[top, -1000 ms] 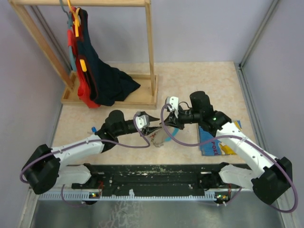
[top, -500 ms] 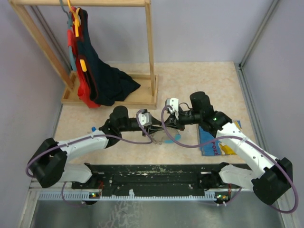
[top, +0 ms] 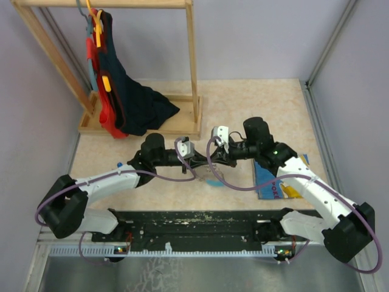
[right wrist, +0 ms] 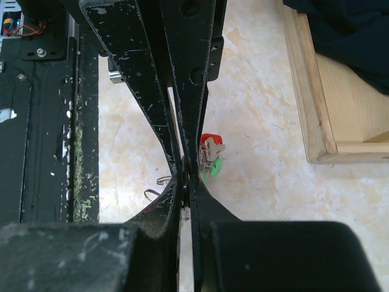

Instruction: Remove the keys from the keyring

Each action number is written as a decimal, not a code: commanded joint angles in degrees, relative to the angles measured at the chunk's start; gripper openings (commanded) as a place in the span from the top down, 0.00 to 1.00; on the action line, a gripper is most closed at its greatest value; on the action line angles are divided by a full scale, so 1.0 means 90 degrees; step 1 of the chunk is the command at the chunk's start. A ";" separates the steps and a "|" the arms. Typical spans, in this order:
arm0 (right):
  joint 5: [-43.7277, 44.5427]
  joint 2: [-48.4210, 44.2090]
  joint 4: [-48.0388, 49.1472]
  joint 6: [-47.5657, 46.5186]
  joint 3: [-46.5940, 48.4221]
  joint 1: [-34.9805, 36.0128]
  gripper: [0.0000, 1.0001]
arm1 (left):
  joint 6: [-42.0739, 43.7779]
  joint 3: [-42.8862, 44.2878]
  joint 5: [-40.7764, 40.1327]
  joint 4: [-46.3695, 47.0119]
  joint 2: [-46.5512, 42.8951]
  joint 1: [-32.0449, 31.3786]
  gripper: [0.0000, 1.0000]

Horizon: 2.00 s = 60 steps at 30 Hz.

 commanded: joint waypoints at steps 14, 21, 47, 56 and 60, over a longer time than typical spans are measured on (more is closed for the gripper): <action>-0.0113 -0.0297 0.0121 0.0025 0.0602 0.0013 0.66 | -0.0348 0.0042 -0.0035 0.0197 -0.0160 0.0122 1.00; -0.0121 -0.0273 -0.0130 -0.0358 0.0577 0.0011 0.62 | -0.0585 -0.0011 0.0000 0.0346 -0.0194 0.0192 1.00; -0.0225 -0.0033 -0.0214 -0.0551 0.0515 0.0006 0.87 | -0.1050 -0.0077 0.0548 0.0843 -0.0120 0.0278 1.00; -0.0281 -0.0005 -0.0231 -0.0556 0.0529 0.0007 0.81 | -0.1198 -0.0077 0.0705 0.1002 -0.0047 0.0303 1.00; -0.0414 0.0027 -0.0321 -0.0617 0.0557 0.0006 0.97 | -0.1247 -0.0077 0.0745 0.1062 -0.0005 0.0312 1.00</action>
